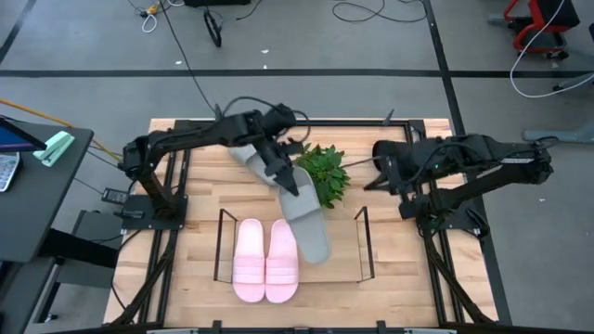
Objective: Pick and place slides into the shelf
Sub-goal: Put the left gray slipper on the shelf
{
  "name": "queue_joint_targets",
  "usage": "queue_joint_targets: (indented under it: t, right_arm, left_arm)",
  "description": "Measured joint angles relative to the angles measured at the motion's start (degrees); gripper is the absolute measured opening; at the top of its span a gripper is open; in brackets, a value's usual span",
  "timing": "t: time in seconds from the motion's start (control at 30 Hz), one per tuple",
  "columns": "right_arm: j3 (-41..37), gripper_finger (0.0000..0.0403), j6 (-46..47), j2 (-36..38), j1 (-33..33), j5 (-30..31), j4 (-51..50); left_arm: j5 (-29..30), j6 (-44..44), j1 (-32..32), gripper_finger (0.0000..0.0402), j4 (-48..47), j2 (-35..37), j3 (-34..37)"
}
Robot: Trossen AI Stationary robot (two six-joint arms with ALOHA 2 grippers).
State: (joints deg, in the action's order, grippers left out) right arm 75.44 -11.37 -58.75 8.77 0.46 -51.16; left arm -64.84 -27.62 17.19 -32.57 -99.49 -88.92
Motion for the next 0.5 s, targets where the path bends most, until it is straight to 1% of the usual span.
queue_joint_targets:
  t: [0.07,0.13,0.33,0.37,0.5]
  right_arm:
    - [0.00,0.0000,2.04,-0.12,2.22,0.28,-0.46]
    - [0.00,0.0000,4.97,-0.36,4.35,2.02,-1.62]
    - [-0.02,0.0000,13.85,-1.66,9.91,9.91,-3.12]
    - [-0.02,0.0000,15.21,-2.11,10.74,11.11,-3.14]
    - [-0.02,0.0000,20.39,-4.73,13.79,15.55,-3.04]
  left_arm:
    - [-0.86,-0.02,-1.08,0.0011,-0.07,-1.75,0.00]
    - [-1.90,-0.02,-1.95,0.0011,1.12,-3.33,0.00]
    - [-5.70,-0.24,-4.17,0.0011,6.53,-7.46,0.11]
    - [-5.97,-0.23,-4.54,0.0011,8.16,-8.10,0.04]
    - [-6.03,0.33,-5.52,0.0011,9.67,-9.77,0.09]
